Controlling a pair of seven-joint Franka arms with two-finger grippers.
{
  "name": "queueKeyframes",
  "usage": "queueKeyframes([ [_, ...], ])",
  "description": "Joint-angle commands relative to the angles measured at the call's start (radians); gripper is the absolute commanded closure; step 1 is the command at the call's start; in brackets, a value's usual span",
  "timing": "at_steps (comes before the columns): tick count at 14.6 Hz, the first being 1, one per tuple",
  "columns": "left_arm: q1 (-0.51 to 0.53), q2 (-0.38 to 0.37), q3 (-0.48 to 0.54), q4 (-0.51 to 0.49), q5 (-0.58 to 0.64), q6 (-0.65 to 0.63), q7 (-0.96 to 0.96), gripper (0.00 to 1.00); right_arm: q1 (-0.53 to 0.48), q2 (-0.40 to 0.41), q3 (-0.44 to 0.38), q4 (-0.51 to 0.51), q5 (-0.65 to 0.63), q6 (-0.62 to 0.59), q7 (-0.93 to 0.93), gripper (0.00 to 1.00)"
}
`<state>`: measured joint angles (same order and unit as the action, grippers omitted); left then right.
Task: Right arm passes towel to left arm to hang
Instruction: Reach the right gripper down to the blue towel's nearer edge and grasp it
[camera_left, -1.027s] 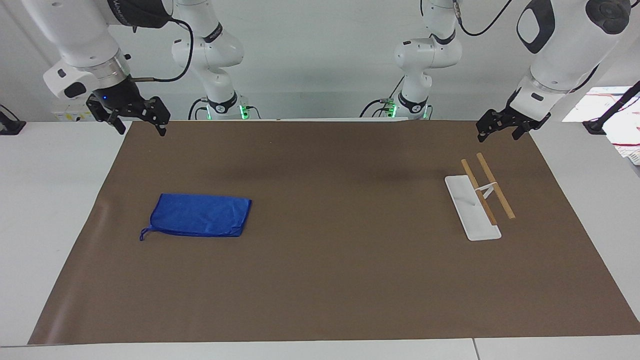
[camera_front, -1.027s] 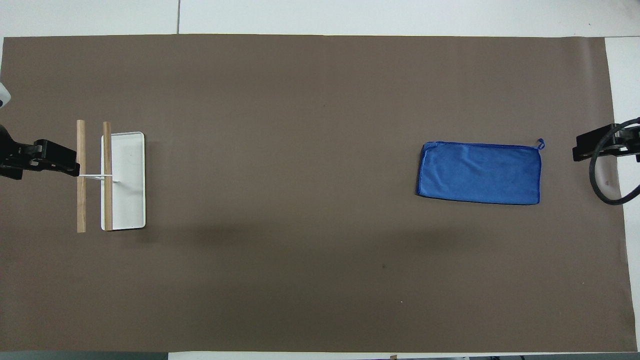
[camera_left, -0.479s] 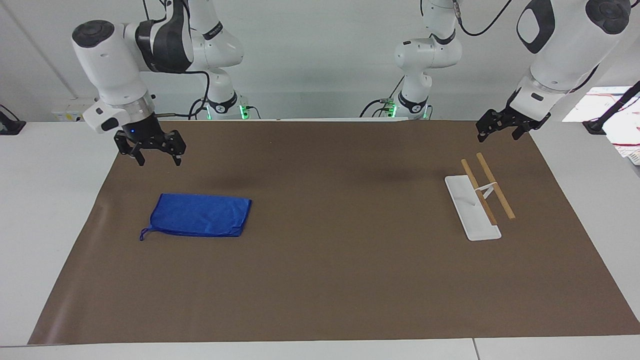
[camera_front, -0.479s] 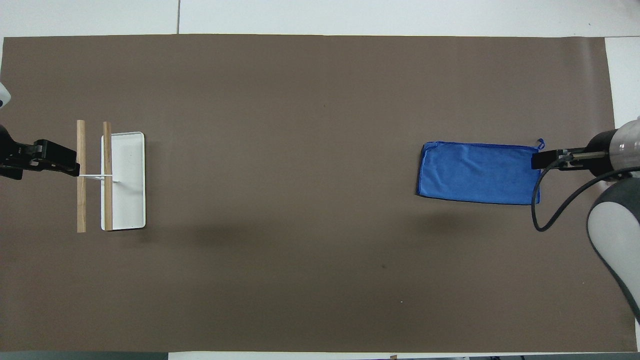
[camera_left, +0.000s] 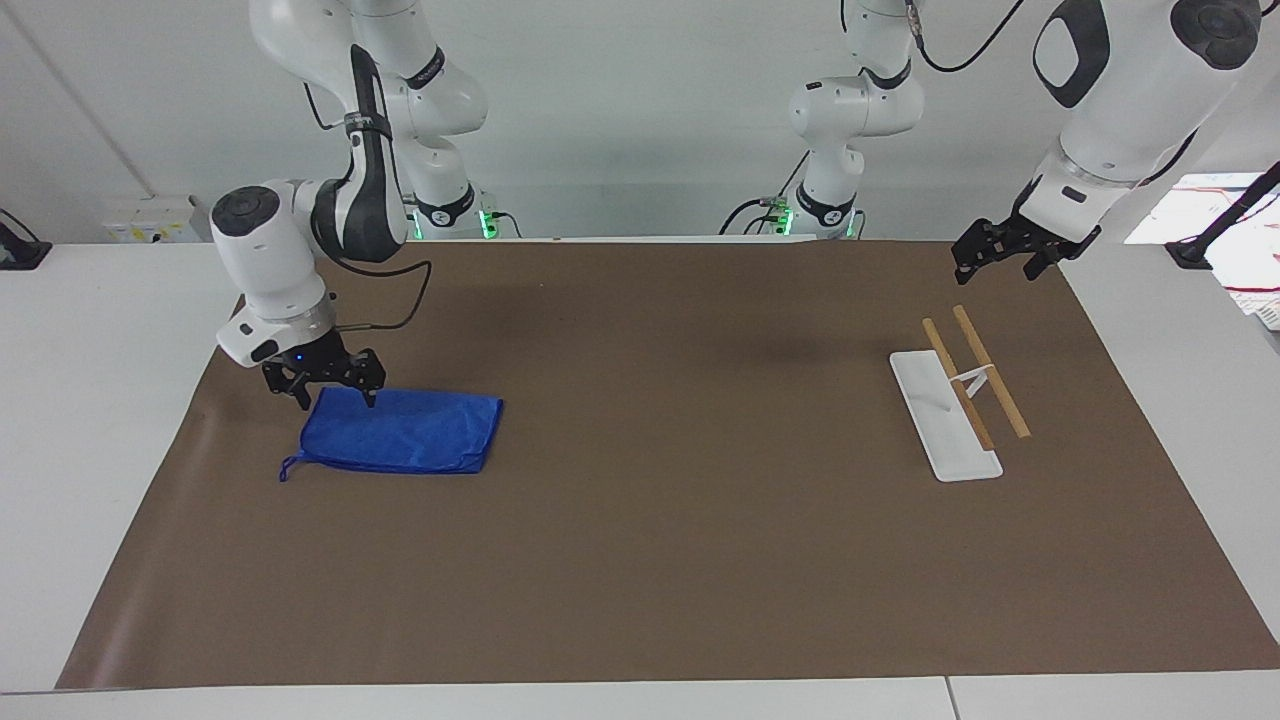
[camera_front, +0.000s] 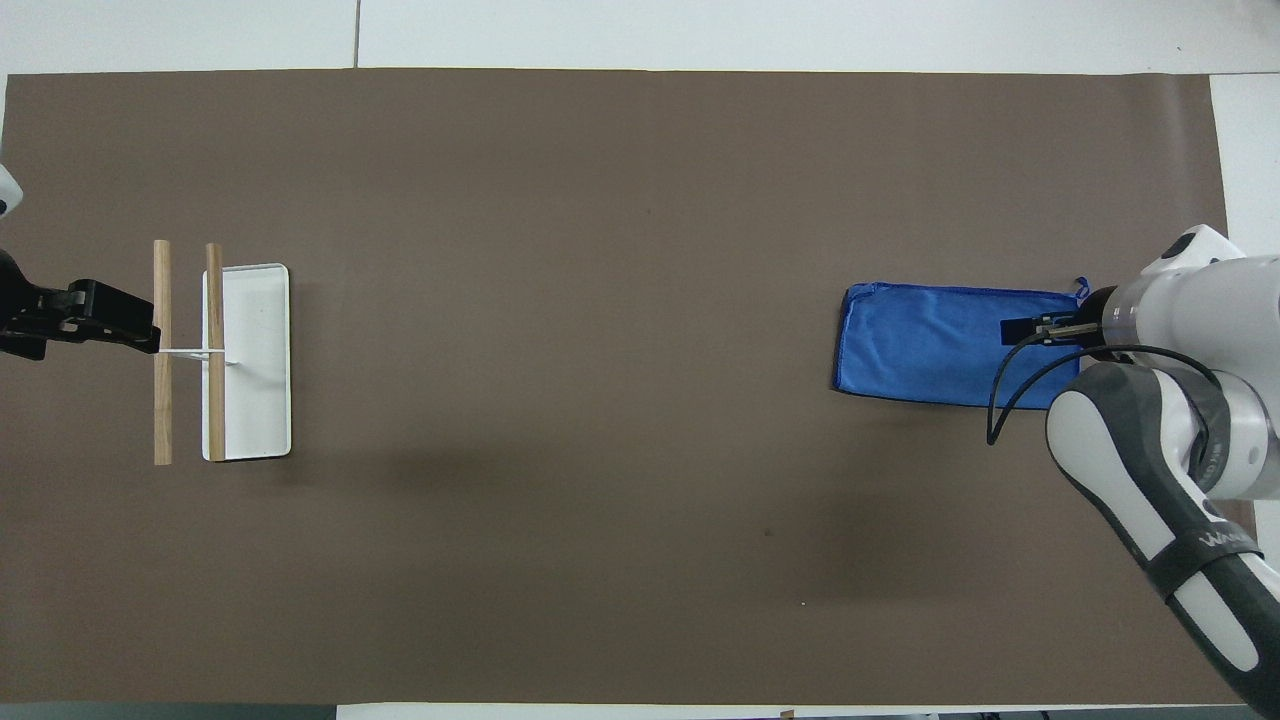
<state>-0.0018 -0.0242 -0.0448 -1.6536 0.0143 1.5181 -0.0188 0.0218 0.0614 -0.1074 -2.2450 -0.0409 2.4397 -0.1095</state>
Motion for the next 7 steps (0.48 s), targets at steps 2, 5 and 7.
queueKeyframes([
  [2, 0.003, -0.011, -0.001, -0.015, 0.007, 0.014, -0.006, 0.00, 0.000, 0.020, 0.005, -0.044, 0.006, 0.057, -0.019, 0.00],
  [5, 0.005, -0.011, -0.001, -0.020, 0.007, 0.016, -0.004, 0.00, 0.003, 0.035, 0.005, -0.076, 0.007, 0.107, -0.009, 0.00],
  [7, 0.005, -0.013, -0.001, -0.023, 0.007, 0.016, -0.004, 0.00, -0.003, 0.075, 0.005, -0.076, 0.006, 0.114, -0.018, 0.00],
])
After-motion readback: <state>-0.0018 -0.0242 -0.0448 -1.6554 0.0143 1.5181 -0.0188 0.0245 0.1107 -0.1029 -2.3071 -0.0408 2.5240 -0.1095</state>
